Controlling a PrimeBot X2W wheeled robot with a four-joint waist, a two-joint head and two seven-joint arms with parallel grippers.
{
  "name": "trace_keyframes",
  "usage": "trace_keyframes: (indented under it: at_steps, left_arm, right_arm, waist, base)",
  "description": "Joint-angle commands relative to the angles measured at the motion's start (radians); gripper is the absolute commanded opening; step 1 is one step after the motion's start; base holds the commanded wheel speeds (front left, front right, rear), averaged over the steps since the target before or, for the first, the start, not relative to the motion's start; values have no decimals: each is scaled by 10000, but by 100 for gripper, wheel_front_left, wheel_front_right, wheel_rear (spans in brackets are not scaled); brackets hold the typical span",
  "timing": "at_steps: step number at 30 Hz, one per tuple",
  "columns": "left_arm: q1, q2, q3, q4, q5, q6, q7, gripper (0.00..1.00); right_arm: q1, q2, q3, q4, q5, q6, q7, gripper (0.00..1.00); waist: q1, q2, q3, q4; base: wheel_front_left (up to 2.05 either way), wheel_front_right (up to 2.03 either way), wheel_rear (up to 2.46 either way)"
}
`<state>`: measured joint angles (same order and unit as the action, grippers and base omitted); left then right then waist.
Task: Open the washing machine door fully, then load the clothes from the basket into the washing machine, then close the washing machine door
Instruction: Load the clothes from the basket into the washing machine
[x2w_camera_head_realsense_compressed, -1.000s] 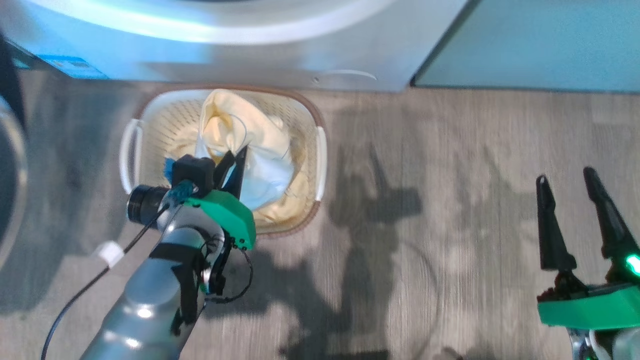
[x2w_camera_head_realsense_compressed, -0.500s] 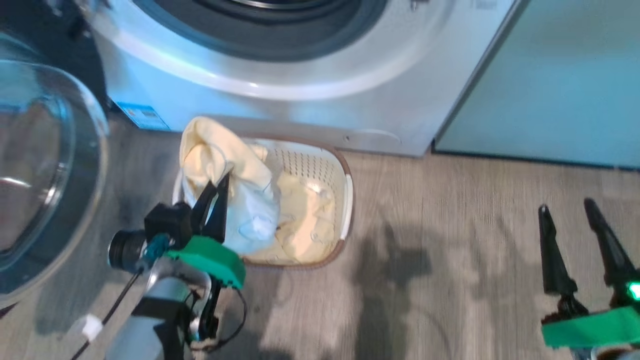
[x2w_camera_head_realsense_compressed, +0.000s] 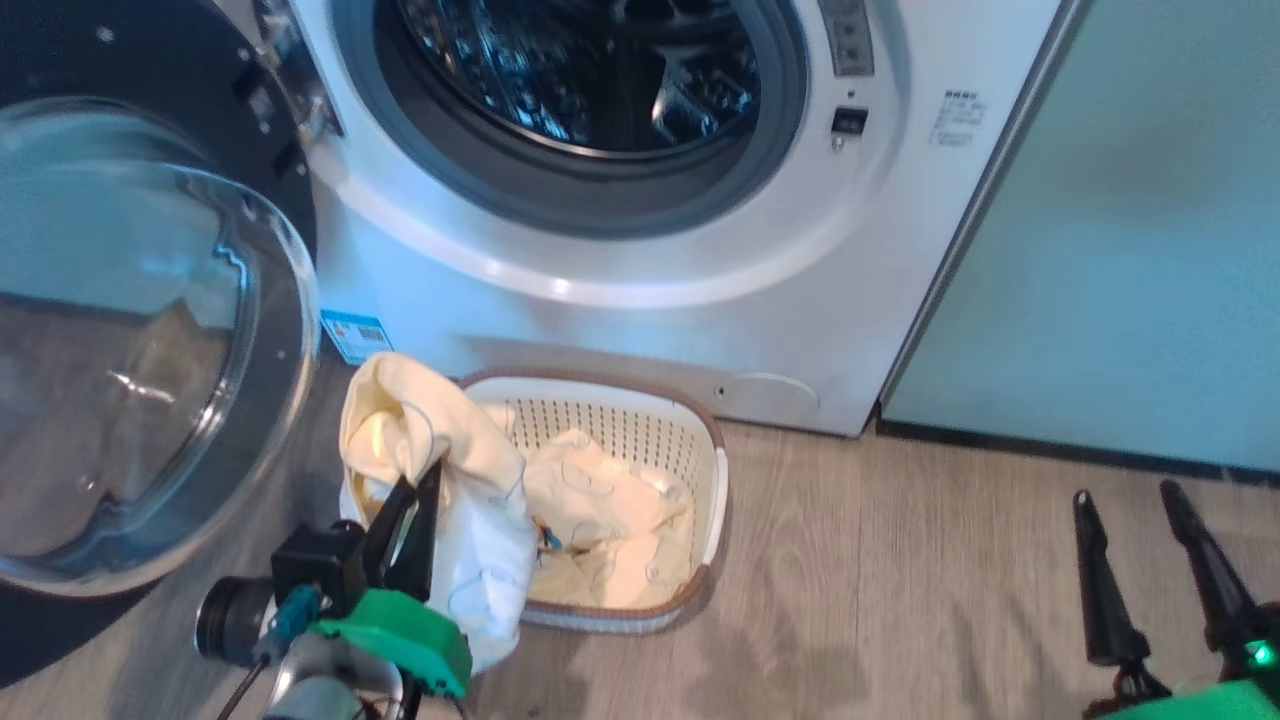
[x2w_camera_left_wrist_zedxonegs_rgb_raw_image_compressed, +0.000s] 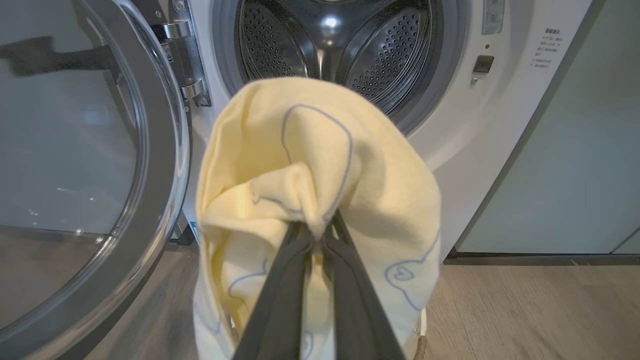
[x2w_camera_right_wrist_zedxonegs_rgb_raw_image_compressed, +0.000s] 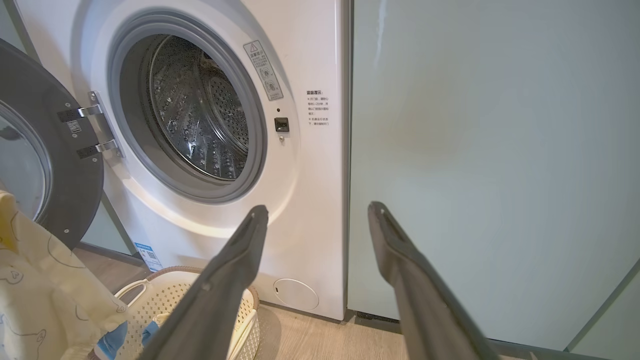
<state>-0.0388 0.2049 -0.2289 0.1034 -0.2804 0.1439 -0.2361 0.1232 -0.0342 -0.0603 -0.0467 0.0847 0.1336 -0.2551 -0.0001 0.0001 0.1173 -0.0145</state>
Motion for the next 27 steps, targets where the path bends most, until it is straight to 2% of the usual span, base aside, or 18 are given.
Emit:
trace_keyframes:
  at_steps: [1, 10, 27]
  left_arm:
    - [-174, 242, 378, -458, 44, 58, 29, 0]
    - [306, 361, 317, -1034, 24, 215, 334, 0]
    - [260, 414, 189, -1138, -37, 288, 384, 0]
  right_arm:
    - [-54, -160, 243, -285, -92, -29, -67, 100]
    - [281, -160, 389, -340, -36, -29, -26, 100]
    - [285, -160, 383, -388, 9, -29, -8, 100]
  waist:
    - [1, -1, -385, 74]
    - [1, -1, -795, -65]
    - [1, -1, -675, -158]
  base:
    - [0, 0, 0]
    - [0, 0, 0]
    - [0, 0, 0]
